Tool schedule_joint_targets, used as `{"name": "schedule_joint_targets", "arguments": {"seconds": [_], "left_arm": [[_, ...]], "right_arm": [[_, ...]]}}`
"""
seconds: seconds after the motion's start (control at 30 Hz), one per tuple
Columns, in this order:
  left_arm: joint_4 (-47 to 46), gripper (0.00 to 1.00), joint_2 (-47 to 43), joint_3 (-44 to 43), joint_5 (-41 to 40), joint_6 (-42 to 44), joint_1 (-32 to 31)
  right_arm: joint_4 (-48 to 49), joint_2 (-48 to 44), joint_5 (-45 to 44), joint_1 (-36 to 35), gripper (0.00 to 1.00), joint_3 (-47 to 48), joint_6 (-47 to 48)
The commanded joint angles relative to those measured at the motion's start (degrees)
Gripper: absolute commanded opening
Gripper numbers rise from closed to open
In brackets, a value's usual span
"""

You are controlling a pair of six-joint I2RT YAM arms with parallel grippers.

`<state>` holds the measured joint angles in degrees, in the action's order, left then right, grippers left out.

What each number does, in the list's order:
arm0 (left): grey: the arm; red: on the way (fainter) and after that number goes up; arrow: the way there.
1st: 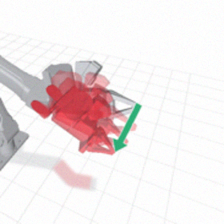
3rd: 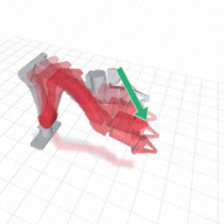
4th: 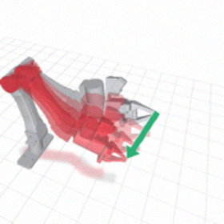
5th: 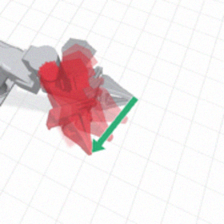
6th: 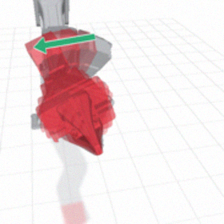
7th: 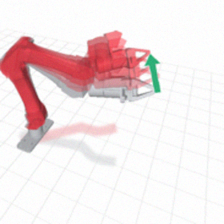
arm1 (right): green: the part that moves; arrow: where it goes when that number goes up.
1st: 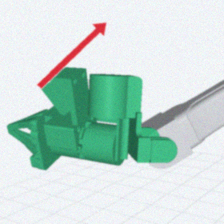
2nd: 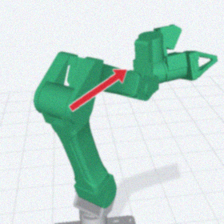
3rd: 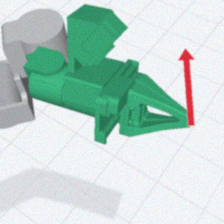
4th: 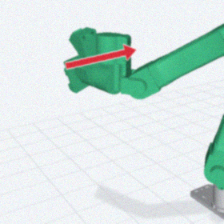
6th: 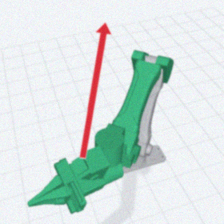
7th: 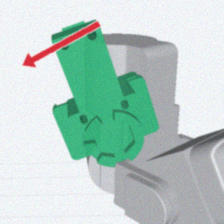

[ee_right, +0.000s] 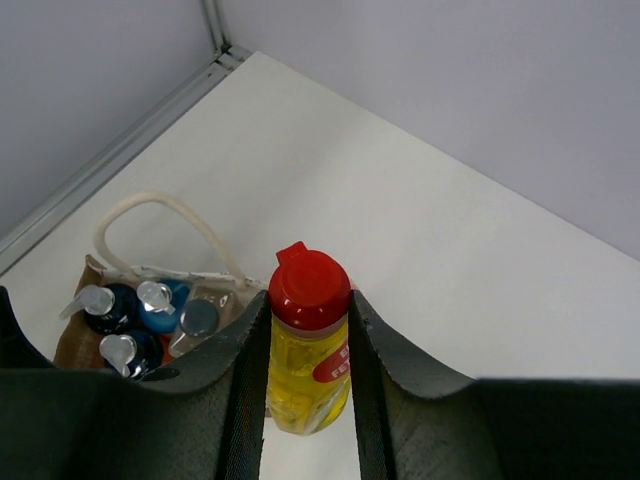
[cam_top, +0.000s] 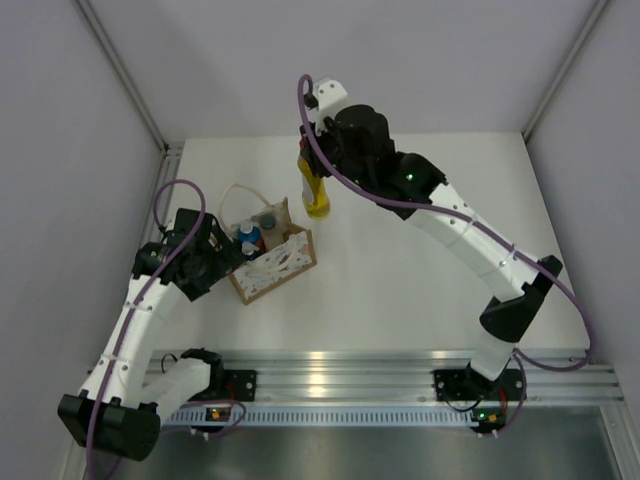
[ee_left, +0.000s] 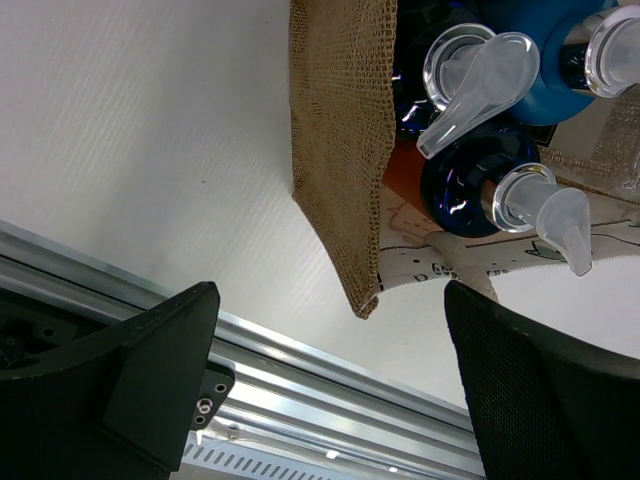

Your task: Take the personal care products out of the canvas bag

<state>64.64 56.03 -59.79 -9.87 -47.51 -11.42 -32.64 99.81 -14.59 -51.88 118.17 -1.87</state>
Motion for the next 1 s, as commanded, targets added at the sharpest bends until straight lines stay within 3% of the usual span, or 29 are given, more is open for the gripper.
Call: {"name": "schedule_joint_targets", "arguments": {"seconds": [0.0, 0.2, 0.53, 0.97], "left_arm": [[-1.5, 0.98, 0.0, -0.2, -0.2, 0.2, 0.0], [-1.6, 0.98, 0.0, 0.0, -0.1, 0.4, 0.0], [-1.7, 0.99, 0.1, 0.1, 0.2, 0.7, 0.0], [-1.5, 0.98, 0.2, 0.2, 0.5, 0.7, 0.0]], "right_arm": [[7.8, -6.1, -2.5, 2.0, 0.00, 2.2, 0.4], [10.0, -8.1, -2.5, 4.2, 0.00, -5.0, -1.1], [25.5, -15.0, -1.1, 7.2, 0.00, -28.8, -3.8], [36.8, -17.1, 1.7, 11.2, 0.00, -43.7, -4.5]]}}
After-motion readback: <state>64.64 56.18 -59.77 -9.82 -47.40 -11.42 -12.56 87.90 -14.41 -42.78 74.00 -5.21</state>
